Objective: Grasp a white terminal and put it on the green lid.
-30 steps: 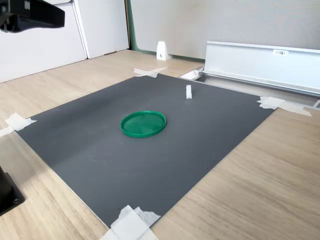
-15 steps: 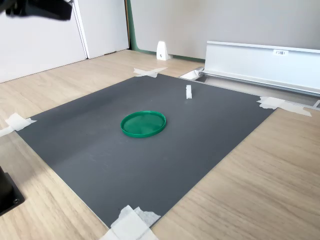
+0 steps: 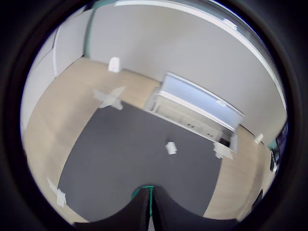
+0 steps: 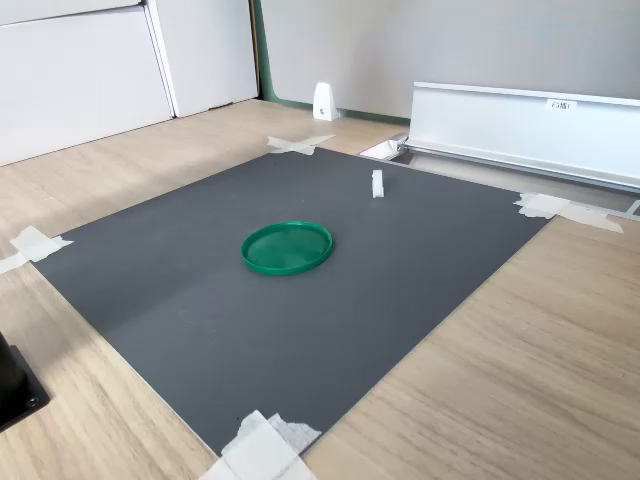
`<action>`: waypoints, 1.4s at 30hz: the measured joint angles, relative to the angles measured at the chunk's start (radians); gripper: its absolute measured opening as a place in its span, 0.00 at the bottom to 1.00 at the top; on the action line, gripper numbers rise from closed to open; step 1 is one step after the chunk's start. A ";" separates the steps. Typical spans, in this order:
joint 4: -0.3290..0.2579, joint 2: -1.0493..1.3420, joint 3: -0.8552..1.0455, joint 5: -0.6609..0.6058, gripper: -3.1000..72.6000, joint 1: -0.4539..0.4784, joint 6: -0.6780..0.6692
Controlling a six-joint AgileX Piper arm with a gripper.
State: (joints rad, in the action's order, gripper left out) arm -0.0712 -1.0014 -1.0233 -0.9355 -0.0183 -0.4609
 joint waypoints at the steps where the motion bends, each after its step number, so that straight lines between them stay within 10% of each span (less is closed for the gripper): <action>1: -0.017 -0.039 -0.035 -0.028 0.04 0.000 -0.030; 9: -0.116 -0.291 -0.289 -0.260 0.10 0.000 -0.198; 19: -0.086 -0.476 -0.508 -0.291 0.16 0.003 -0.186; 34: -0.010 -0.641 -0.594 -0.293 0.93 0.130 -0.257; 42: -0.011 -0.713 -0.664 -0.291 1.00 0.126 -0.290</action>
State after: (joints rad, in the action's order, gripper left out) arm -0.0826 -1.7143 -1.6875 -1.2269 0.1075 -0.7506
